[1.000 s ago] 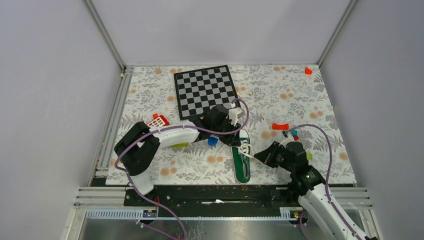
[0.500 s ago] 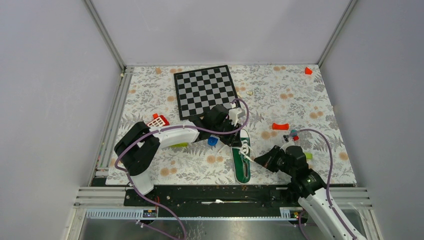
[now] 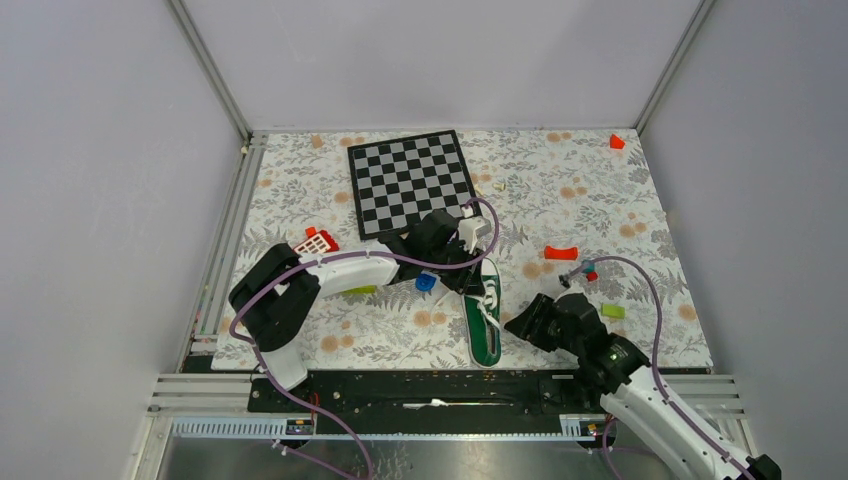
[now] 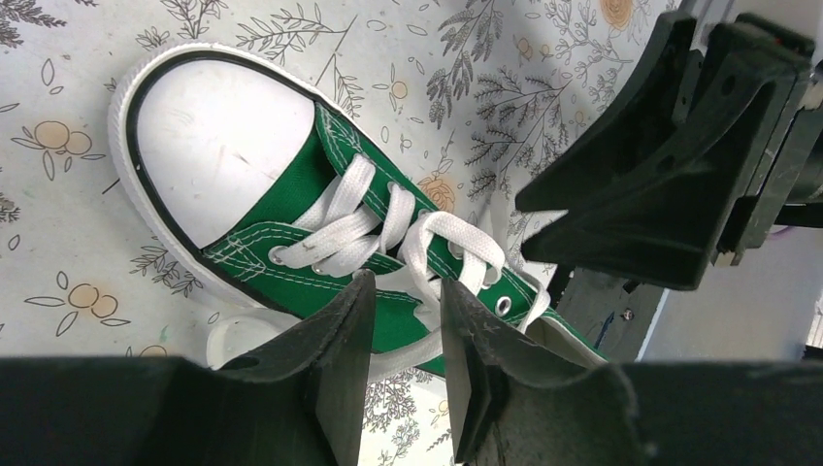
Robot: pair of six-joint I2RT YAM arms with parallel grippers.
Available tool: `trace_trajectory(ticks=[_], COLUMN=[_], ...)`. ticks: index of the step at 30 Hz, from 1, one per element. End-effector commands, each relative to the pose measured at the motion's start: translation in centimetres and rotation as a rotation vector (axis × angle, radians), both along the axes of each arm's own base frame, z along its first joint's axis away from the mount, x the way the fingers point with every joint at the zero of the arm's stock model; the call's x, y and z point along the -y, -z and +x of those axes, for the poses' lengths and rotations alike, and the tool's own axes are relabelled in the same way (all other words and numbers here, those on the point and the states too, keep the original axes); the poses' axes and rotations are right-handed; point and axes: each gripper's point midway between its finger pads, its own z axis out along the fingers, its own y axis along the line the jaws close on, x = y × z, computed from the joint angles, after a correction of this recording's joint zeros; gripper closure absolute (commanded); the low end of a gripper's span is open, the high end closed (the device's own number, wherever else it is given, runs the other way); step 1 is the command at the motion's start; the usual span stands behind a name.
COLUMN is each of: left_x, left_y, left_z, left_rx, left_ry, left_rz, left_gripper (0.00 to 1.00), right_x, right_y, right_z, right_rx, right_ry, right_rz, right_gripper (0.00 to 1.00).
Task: Tie the shoes
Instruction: Cross the shoelace with the shoelace.
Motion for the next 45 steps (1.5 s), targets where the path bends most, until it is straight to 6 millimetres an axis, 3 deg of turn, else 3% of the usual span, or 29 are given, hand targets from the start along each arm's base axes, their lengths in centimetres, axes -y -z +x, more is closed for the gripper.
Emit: trace_trajectory(ticks=[1, 9, 13, 17, 20, 24, 29, 37, 45], left_x=[1.5, 1.7, 2.0, 1.7, 1.5, 1.2, 1.1, 1.0, -0.3], left_y=[-2.2, -3.1, -2.9, -1.5, -0.9, -0.6, -0.1, -0.4, -2.0], left_z=[0.3, 0.5, 0.4, -0.3, -0.6, -0.7, -0.8, -0.6, -0.1], left_rx=[0.028, 0.047, 0.03, -0.011, -0.025, -0.022, -0.031, -0.016, 0.042], left_ry=[0.035, 0.038, 0.062, 0.091, 0.078, 0.08, 0.091, 0.093, 0.039], left_rz=[-0.071, -0.081, -0.075, -0.036, -0.045, -0.039, -0.023, 0.003, -0.012], left_gripper=[0.65, 0.64, 0.64, 0.65, 0.65, 0.66, 0.7, 1.0, 1.0], right_x=[2.5, 3.2, 0.5, -3.1, -4.2, -4.2, -4.0, -3.8, -3.3], right_y=[-2.4, -5.5, -7.0, -7.2, -7.3, -7.4, -7.2, -7.4, -8.2], right_z=[2.9, 4.8, 5.1, 5.1, 5.5, 6.0, 6.2, 6.4, 6.2], right_rx=[0.13, 0.202, 0.219, 0.162, 0.144, 0.155, 0.15, 0.159, 0.186], right_ry=[0.094, 0.081, -0.041, -0.169, -0.194, -0.185, -0.172, -0.165, -0.206], right_rz=[-0.154, -0.267, -0.202, -0.104, -0.083, -0.09, -0.093, -0.096, -0.136], right_gripper=[0.45, 0.43, 0.44, 0.4, 0.4, 0.42, 0.53, 0.58, 0.57])
